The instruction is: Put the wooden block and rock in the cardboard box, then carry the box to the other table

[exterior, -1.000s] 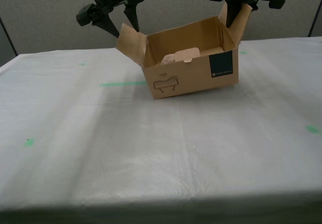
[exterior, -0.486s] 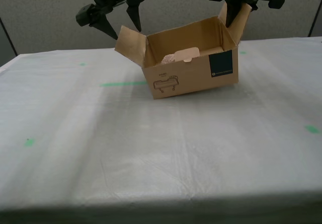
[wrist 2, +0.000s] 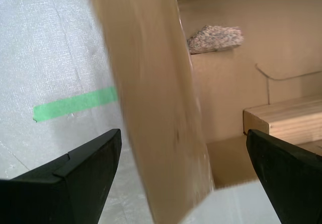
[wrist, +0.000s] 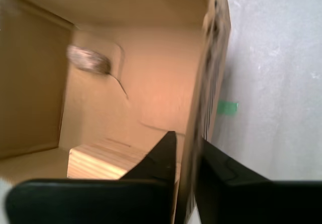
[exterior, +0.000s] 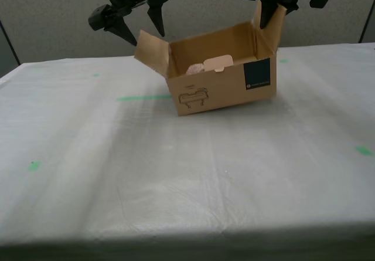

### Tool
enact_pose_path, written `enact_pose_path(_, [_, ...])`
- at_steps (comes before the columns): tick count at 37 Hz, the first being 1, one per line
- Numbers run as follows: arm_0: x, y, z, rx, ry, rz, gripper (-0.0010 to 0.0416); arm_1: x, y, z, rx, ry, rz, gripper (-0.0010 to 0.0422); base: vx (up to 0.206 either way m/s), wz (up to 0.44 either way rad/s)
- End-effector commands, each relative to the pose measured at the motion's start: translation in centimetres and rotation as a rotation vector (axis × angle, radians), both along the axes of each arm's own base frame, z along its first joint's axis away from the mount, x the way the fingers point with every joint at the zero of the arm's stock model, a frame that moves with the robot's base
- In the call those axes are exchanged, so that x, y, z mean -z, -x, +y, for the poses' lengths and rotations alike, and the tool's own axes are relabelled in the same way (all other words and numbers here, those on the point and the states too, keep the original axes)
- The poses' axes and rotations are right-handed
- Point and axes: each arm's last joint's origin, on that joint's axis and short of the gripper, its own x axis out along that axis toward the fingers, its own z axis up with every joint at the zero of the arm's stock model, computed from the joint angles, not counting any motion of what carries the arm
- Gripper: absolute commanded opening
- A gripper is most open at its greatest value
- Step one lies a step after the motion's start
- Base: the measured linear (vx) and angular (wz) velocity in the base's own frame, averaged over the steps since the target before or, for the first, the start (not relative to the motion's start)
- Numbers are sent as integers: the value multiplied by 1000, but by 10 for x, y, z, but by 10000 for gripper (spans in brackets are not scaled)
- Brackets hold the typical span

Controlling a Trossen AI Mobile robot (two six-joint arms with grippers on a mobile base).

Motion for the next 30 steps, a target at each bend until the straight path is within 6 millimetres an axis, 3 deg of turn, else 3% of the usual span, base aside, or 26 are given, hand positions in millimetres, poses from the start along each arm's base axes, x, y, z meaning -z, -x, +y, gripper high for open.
enact_pose_path(1, [-1, -1, 0, 0, 0, -9, 81, 0, 0, 0, -1, 1, -1, 338, 0, 0])
enact_pose_path(19, [-1, -1, 1, 0, -1, -10, 402, -1, 0, 0, -2, 1, 0, 339, 0, 0])
enact_pose_path(20, [-1, -1, 1, -1, -1, -10, 411, 0, 0, 0, -2, 1, 0, 339, 0, 0])
enact_pose_path(26, [0, 1, 1, -54, 27, -13, 362, 0, 0, 0, -3, 1, 0, 339, 0, 0])
enact_pose_path(30, [1, 3, 1, -129, 65, -8, 363, 0, 0, 0, 1, 0, -2, 339, 0, 0])
